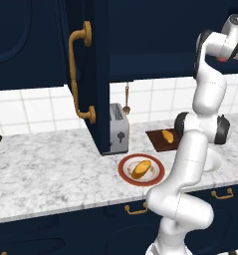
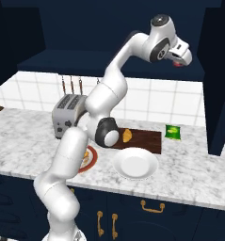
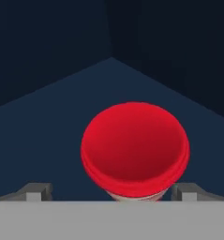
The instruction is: From the different types of pastries on the counter, select a croissant and place it on the cutting board. Then retrieve a jar of jam from the cabinet and place it alongside the croissant on the cutting board.
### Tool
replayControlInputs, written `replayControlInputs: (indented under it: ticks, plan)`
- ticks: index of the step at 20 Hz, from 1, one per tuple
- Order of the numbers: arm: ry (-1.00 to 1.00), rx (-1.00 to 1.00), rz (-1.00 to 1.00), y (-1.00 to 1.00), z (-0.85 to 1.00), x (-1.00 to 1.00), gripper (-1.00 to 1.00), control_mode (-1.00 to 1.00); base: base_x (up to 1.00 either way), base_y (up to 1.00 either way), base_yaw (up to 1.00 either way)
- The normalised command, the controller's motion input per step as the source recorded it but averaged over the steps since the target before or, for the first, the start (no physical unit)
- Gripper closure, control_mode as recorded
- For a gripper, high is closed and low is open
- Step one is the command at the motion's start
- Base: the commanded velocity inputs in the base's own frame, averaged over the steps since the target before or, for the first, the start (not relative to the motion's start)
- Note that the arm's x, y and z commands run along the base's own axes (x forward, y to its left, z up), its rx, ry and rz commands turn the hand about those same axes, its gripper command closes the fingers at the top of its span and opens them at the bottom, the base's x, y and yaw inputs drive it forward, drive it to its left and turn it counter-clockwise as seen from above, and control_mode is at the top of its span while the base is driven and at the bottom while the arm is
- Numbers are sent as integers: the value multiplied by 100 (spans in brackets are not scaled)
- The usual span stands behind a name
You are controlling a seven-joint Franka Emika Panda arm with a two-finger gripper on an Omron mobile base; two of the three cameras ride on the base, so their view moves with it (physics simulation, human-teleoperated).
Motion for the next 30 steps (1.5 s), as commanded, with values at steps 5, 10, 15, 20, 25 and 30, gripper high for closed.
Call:
replayControlInputs:
  ticks: [5,10,15,20,25,30]
  plan:
    - [-10,-11,0,-20,-19,10,-100,-100,0,0,0]
    - [-3,-6,0,-20,-24,1,-100,-100,0,0,0]
    - [-14,-1,0,14,-26,25,-100,-100,0,0,0]
    - [-25,-6,7,51,-94,63,-100,-100,0,0,0]
    - [-1,0,3,23,-93,53,100,-100,0,0,0]
    - [-2,0,1,1,-22,3,100,-100,0,0,0]
